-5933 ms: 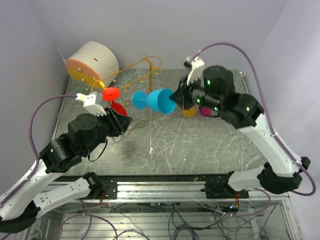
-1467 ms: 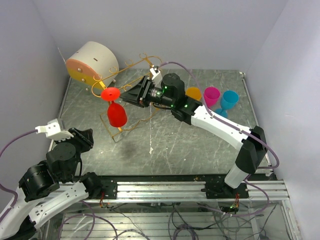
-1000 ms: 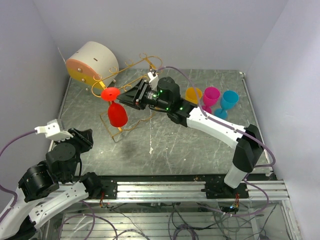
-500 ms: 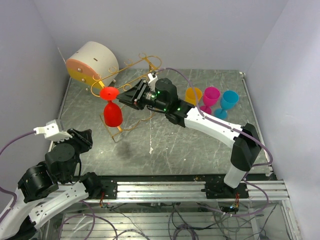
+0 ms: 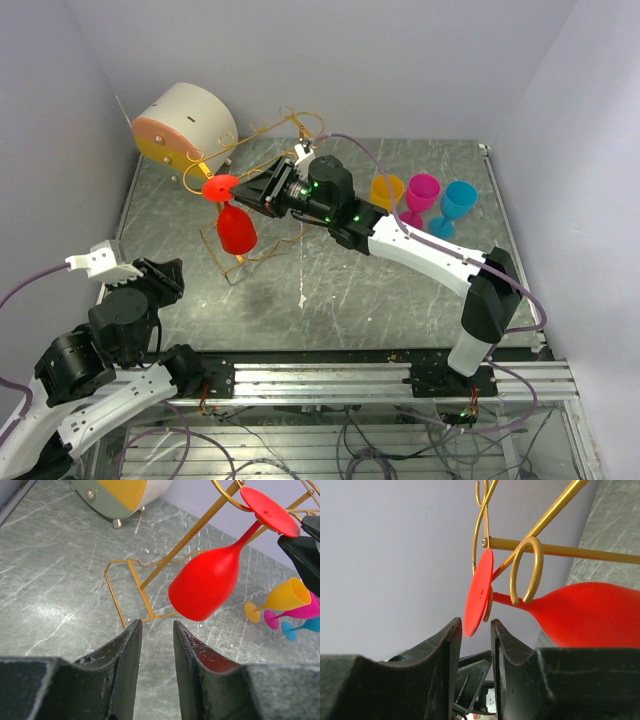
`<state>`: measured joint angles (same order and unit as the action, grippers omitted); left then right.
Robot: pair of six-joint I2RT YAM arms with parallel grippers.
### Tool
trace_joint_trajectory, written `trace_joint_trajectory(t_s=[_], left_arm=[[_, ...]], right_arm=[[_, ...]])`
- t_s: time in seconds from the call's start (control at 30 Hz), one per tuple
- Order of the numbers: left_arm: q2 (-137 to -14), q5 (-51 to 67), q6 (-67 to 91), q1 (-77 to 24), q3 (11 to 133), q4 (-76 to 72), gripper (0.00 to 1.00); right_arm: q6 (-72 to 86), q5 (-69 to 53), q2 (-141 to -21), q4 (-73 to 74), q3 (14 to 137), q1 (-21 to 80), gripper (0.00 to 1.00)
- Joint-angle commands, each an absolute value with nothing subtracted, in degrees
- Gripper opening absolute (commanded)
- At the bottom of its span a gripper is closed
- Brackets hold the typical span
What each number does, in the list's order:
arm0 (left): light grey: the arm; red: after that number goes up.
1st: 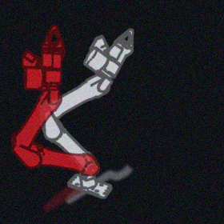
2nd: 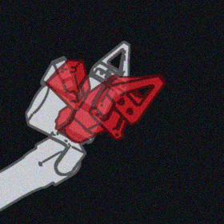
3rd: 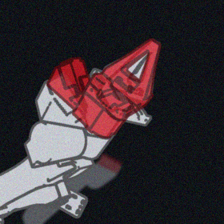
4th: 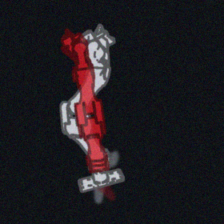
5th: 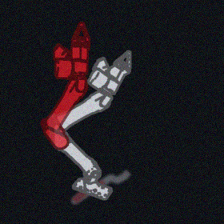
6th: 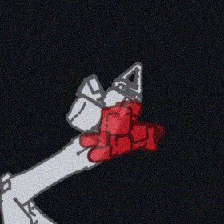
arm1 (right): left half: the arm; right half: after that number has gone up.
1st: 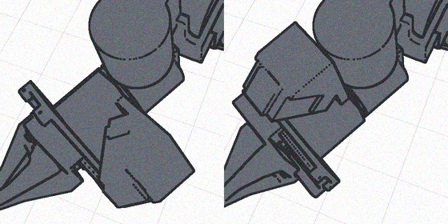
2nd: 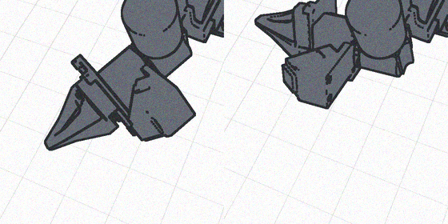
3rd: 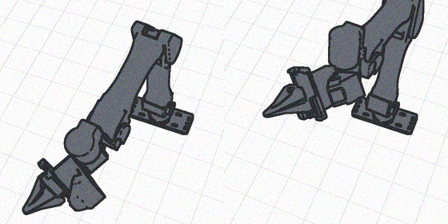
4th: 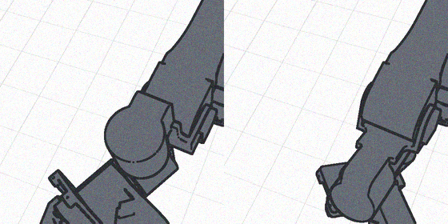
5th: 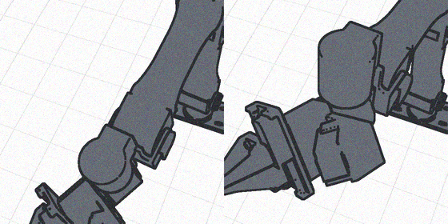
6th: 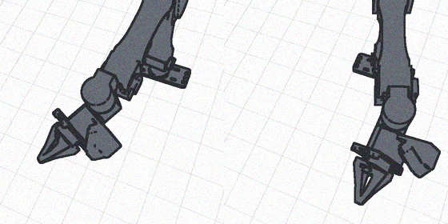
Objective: Take the wine glass off the wine glass rack
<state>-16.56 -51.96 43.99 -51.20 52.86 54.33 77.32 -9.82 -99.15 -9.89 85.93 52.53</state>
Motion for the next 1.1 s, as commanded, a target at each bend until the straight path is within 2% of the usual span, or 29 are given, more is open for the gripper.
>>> trace_joint_trajectory(t_s=[0.0,0.33,0.5,0.97,1.07], left_arm=[[-15.9,-53.8,44.8,-51.3,54.1,54.4,0.42],[-15.8,-53.9,45.0,-51.3,54.1,54.5,0.42],[-15.7,-53.9,45.1,-51.3,54.1,54.6,0.42],[-15.3,-54.2,45.3,-51.3,54.1,54.8,0.42],[-15.4,-54.2,45.3,-51.4,54.1,54.7,0.42]], right_arm=[[76.7,-8.2,-99.2,-10.2,88.4,52.9,0.3],[76.6,-7.0,-99.6,-11.1,88.2,53.0,0.23],[76.3,-6.2,-99.6,-11.4,88.0,53.0,0.15],[75.5,-5.1,-101.3,-10.4,90.1,53.0,0.15],[75.5,-5.7,-101.4,-10.9,90.0,53.0,0.03]])
